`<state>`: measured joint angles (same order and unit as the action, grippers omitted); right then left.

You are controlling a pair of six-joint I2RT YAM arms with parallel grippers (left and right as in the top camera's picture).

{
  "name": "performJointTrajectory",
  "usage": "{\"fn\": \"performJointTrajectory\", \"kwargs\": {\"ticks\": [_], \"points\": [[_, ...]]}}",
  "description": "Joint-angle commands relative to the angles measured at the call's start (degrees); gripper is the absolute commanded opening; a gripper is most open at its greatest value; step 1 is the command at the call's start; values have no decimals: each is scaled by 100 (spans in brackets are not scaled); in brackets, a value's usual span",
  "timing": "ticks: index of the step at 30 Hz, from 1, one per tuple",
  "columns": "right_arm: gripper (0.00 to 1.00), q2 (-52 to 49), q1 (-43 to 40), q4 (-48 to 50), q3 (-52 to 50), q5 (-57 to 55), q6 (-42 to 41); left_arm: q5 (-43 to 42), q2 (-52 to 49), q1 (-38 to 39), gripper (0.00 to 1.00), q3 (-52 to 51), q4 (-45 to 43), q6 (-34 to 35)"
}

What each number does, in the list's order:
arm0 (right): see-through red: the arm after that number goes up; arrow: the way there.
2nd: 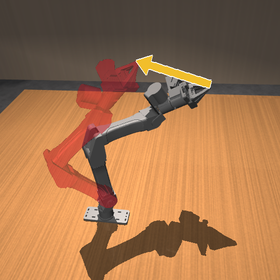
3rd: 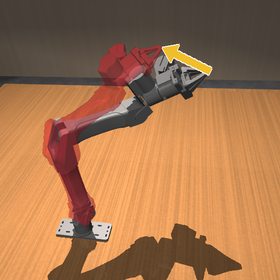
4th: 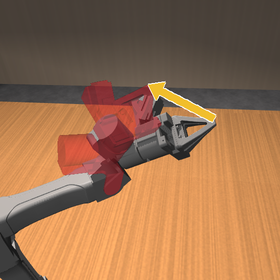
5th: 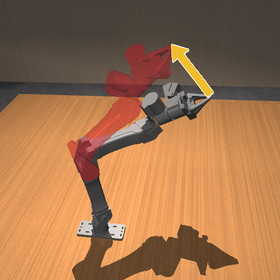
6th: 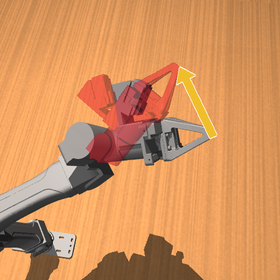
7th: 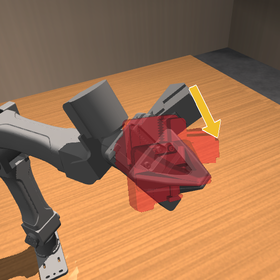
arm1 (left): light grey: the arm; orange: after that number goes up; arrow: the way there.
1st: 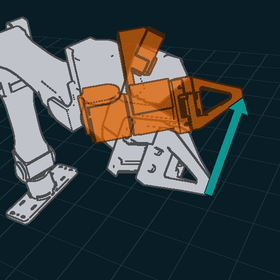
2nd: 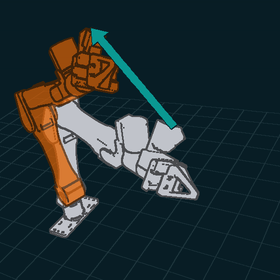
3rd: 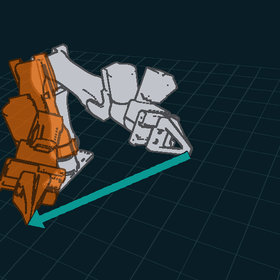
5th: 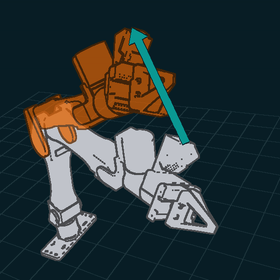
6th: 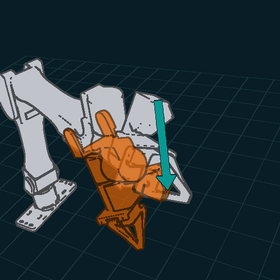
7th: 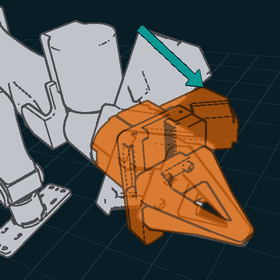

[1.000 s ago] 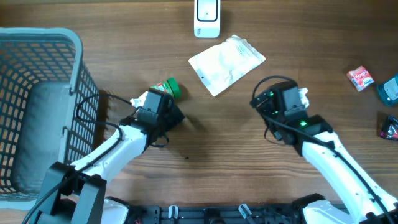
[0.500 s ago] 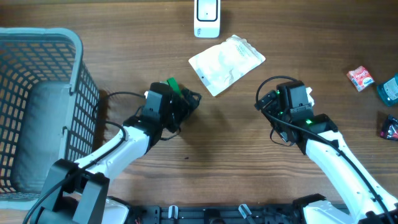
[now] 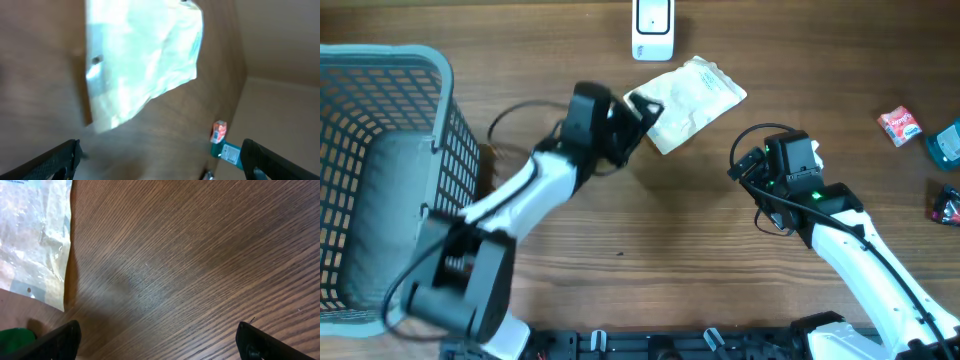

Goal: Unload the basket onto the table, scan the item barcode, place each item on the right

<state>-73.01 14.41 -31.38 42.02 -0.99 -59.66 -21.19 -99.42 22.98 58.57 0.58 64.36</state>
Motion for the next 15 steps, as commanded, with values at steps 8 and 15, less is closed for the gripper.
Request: {"fn": "performJointTrajectory", "kwargs": {"ticks": [8, 15], "points": [[100, -48, -24, 162, -26, 225, 118, -175, -1705, -894, 100, 2026, 1338, -1711], [100, -48, -24, 450, -24, 306, 105, -315, -2459, -940, 100, 2026, 944, -1816]]}}
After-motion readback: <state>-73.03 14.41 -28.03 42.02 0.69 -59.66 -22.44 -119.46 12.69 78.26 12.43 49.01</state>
